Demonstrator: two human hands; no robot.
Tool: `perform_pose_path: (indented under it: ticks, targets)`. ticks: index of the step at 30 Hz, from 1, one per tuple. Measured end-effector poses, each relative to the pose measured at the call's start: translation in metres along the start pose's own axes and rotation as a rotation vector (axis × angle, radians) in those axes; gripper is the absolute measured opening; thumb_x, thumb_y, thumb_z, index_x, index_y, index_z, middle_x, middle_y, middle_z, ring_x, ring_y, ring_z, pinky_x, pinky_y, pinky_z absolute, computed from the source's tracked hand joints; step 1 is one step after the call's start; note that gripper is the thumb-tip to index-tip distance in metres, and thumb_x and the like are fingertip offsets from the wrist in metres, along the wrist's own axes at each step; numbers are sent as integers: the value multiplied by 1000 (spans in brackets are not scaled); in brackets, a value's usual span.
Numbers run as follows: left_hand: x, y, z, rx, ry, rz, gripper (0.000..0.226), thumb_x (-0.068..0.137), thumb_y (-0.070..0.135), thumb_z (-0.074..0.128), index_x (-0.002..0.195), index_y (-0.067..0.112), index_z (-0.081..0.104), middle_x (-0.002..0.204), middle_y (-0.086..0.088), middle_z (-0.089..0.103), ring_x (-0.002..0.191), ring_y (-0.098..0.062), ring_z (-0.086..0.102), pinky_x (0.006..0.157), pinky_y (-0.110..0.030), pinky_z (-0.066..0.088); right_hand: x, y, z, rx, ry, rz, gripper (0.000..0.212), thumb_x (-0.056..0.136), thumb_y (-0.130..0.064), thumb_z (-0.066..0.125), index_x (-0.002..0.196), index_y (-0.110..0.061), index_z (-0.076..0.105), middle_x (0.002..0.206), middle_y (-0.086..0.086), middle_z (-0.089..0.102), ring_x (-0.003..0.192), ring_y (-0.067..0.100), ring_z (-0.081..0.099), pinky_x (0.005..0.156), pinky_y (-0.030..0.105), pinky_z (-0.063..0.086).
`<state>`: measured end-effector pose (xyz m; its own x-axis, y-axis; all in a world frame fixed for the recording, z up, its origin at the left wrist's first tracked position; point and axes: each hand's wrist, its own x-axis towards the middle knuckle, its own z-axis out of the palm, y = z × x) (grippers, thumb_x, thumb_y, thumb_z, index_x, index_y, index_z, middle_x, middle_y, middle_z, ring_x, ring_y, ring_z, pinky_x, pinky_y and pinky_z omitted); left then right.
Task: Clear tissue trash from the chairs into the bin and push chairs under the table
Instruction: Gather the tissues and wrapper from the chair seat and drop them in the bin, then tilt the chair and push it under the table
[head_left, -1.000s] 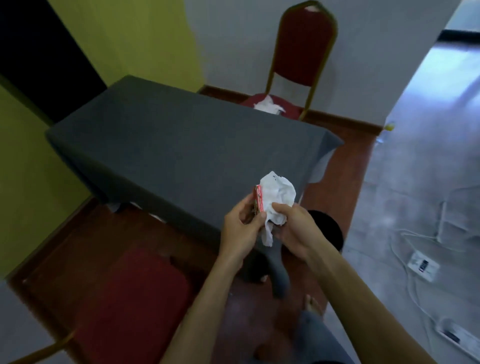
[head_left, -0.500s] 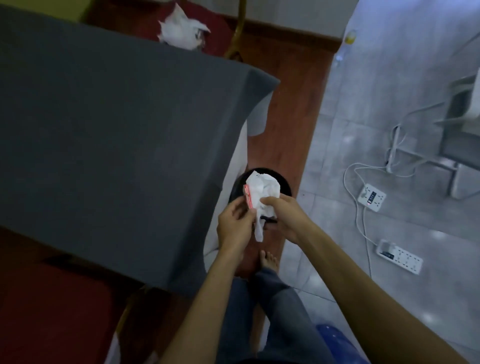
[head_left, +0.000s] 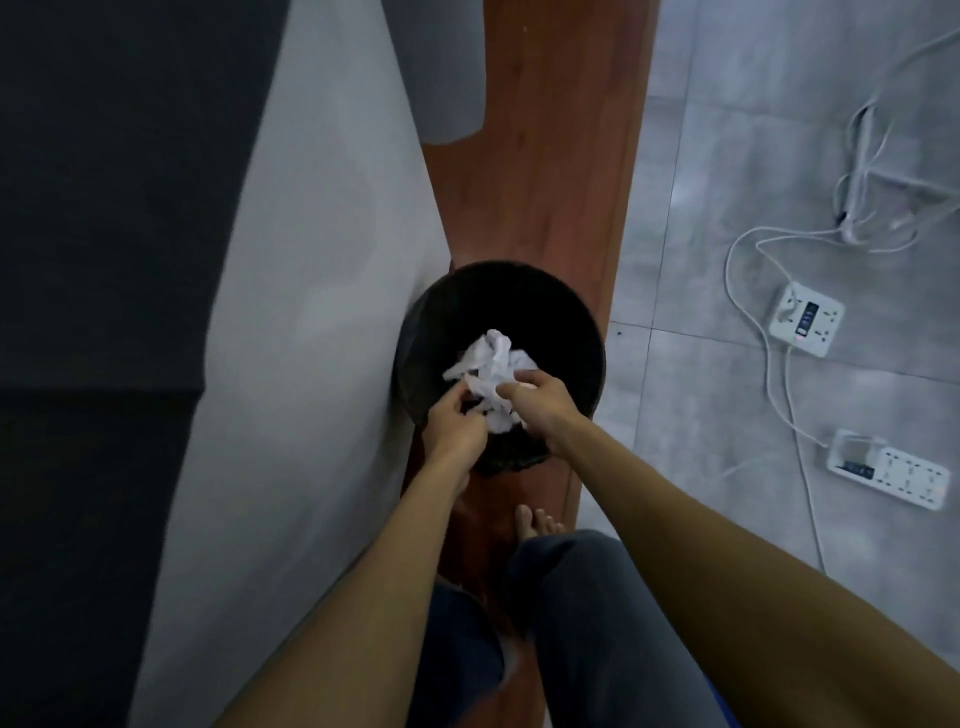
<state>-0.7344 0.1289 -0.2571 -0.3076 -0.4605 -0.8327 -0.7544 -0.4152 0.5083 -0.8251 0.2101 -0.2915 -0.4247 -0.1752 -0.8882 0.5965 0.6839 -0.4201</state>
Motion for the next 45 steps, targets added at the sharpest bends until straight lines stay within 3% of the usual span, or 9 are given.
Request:
perform_pose_path:
  ticks: [2, 5, 7, 10, 15, 21, 33, 41, 45]
  targets:
    - [3, -2, -2, 30, 11, 1, 64, 87, -8, 46, 143, 23, 51, 140, -7, 56, 101, -8, 62, 74, -17, 45, 7, 8, 0, -30, 46, -17, 48, 89, -33, 69, 135, -24, 60, 114, 4, 67, 97, 26, 66, 84, 41, 56]
    - [-29, 8, -13, 102, 45, 80, 61, 83, -6, 47, 136, 23, 58, 112, 7, 66, 66, 13, 52, 55, -5, 40, -21, 3, -4, -18, 75, -41, 37, 90, -31, 69, 126, -24, 64, 85, 3, 67, 73, 19, 64, 69, 39, 56]
    - [-67, 25, -23, 145, 34, 119, 60, 85, -4, 46, 138, 23, 58, 108, 12, 66, 81, 14, 58, 67, -3, 42, -61, -12, -9, 13, 86, -80, 32, 90, -28, 69, 121, -21, 67, 85, 3, 68, 72, 18, 65, 68, 38, 57]
    - [-143, 64, -41, 212, -3, 202, 59, 88, 0, 48, 144, 20, 51, 141, -2, 59, 121, -12, 56, 88, -18, 37, -141, -43, -21, 107, 82, -167, 14, 92, -22, 68, 106, -21, 70, 96, 4, 72, 82, 18, 68, 72, 36, 59]
    - [-285, 134, -96, 232, -49, 389, 54, 93, 7, 47, 143, 26, 51, 147, 0, 54, 129, -13, 51, 102, -28, 43, -301, -104, -35, 172, 6, -302, 8, 95, -13, 66, 100, -15, 72, 89, 7, 74, 77, 18, 70, 73, 38, 61]
    - [-411, 156, -192, 99, 101, 530, 47, 98, 7, 48, 142, 19, 53, 146, -3, 55, 133, -9, 49, 110, -39, 44, -448, -138, -7, 120, -179, -409, 6, 95, -7, 66, 98, -9, 70, 89, 11, 71, 70, 18, 65, 69, 38, 56]
    - [-608, -66, -432, -117, 599, 413, 44, 95, 18, 54, 137, 32, 57, 138, -1, 62, 122, -10, 58, 102, -42, 51, -653, -62, 224, -420, -561, -686, 7, 96, -17, 65, 96, -21, 70, 105, 4, 76, 85, 14, 69, 76, 35, 61]
    - [-686, -194, -499, -334, 809, 272, 35, 94, 26, 60, 128, 33, 63, 133, -1, 64, 120, -14, 59, 100, -45, 52, -730, 13, 338, -720, -782, -734, 6, 94, -21, 68, 98, -21, 73, 101, 3, 74, 95, 19, 72, 81, 41, 62]
    - [-709, -236, -524, -431, 934, 189, 32, 98, 24, 57, 129, 28, 63, 133, 0, 63, 115, -13, 61, 98, -43, 53, -749, 32, 378, -881, -855, -816, 7, 93, -25, 68, 97, -24, 74, 95, 2, 76, 84, 13, 71, 68, 27, 60]
